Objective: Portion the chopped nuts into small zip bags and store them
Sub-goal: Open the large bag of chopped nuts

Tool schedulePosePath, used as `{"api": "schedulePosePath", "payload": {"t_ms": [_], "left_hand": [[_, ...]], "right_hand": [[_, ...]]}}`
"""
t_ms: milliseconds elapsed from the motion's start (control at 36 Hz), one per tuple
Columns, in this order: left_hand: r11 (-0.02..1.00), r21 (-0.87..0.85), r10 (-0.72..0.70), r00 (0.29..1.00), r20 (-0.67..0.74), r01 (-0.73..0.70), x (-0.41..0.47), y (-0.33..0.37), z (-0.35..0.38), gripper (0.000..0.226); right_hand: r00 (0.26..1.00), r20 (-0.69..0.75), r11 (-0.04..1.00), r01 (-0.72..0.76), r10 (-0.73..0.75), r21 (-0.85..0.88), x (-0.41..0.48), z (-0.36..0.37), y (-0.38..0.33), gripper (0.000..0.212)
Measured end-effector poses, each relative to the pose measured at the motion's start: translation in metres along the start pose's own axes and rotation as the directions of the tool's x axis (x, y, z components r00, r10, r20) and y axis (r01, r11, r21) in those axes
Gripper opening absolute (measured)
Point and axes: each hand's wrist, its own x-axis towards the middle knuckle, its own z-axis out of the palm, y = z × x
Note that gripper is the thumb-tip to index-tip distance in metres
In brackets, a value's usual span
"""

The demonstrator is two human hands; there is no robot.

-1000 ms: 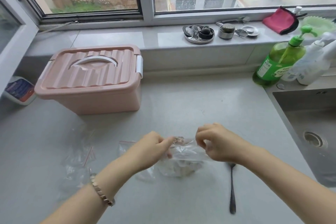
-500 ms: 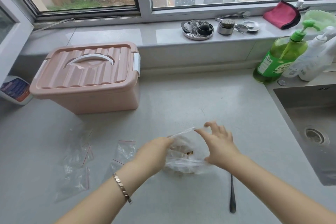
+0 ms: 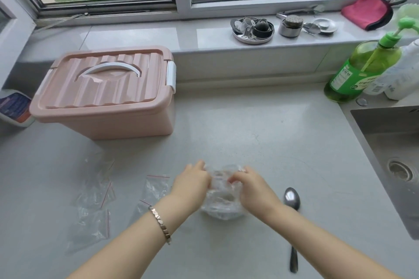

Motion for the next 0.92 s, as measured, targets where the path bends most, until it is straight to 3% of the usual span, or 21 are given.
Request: {"api": "schedulePosePath", "payload": {"t_ms": [111,194,278,389,472,528,583,667,722,778,833,917], "left_hand": [[0.978,0.061,-0.200,0.980,-0.024,0.201,0.001,-0.009,0.004,0.042],[0.972,0.087,-0.218,0.976,-0.011,0.218,0.002,-0.014,0.017,0.071],[0.974,0.107,-0.202,0.979,-0.007,0.202,0.004,-0.022,0.026,0.071],[0.989,-0.047,-0.139,0.990,-0.020,0.138,0.003,-0.025,0.033,0.067],[0.953,-0.304,-0.054,0.976,-0.212,-0.013,0.005,-0.027,0.031,0.060],[0.927,-0.354,0.031,0.967,-0.252,-0.122,0.007,-0.030,0.027,0.058],[0.934,-0.306,0.130,0.973,-0.188,-0.184,0.006,-0.033,0.022,0.056],[0.952,-0.202,0.221,0.973,-0.068,-0.231,0.008,-0.030,0.021,0.055],[0.971,-0.169,0.173,0.985,0.009,-0.169,0.009,-0.020,0.022,0.043],[0.988,-0.117,0.101,0.995,-0.015,-0.103,0.011,-0.009,0.023,0.026],[0.997,-0.026,0.077,0.995,-0.059,-0.078,0.015,-0.001,0.025,0.028],[0.976,0.112,0.185,0.982,0.039,-0.188,0.019,0.007,0.024,0.020]], "right_hand": [[0.988,0.056,0.973,0.153,-0.145,-0.175,0.000,-0.015,0.018,0.053],[0.960,0.089,0.910,0.279,-0.265,-0.308,-0.004,-0.019,0.032,0.064],[0.915,0.081,0.810,0.388,-0.395,-0.440,-0.009,-0.023,0.044,0.081],[0.754,0.015,0.650,0.577,-0.657,-0.495,-0.009,-0.015,0.063,0.057],[0.643,0.146,0.482,0.688,-0.752,-0.542,-0.005,-0.011,0.069,0.041],[0.602,0.245,0.419,0.742,-0.760,-0.523,-0.001,-0.011,0.076,0.043],[0.626,0.308,0.430,0.744,-0.717,-0.512,0.004,-0.014,0.080,0.039],[0.781,0.290,0.599,0.615,-0.553,-0.514,0.009,-0.018,0.074,0.036],[0.880,0.264,0.701,0.474,-0.394,-0.532,0.008,-0.017,0.065,0.049],[0.941,0.218,0.783,0.337,-0.260,-0.523,0.007,-0.011,0.060,0.061],[0.977,0.159,0.834,0.203,-0.140,-0.514,0.004,-0.004,0.057,0.049],[0.990,0.023,0.810,0.130,-0.142,-0.572,0.004,-0.001,0.046,0.016]]}}
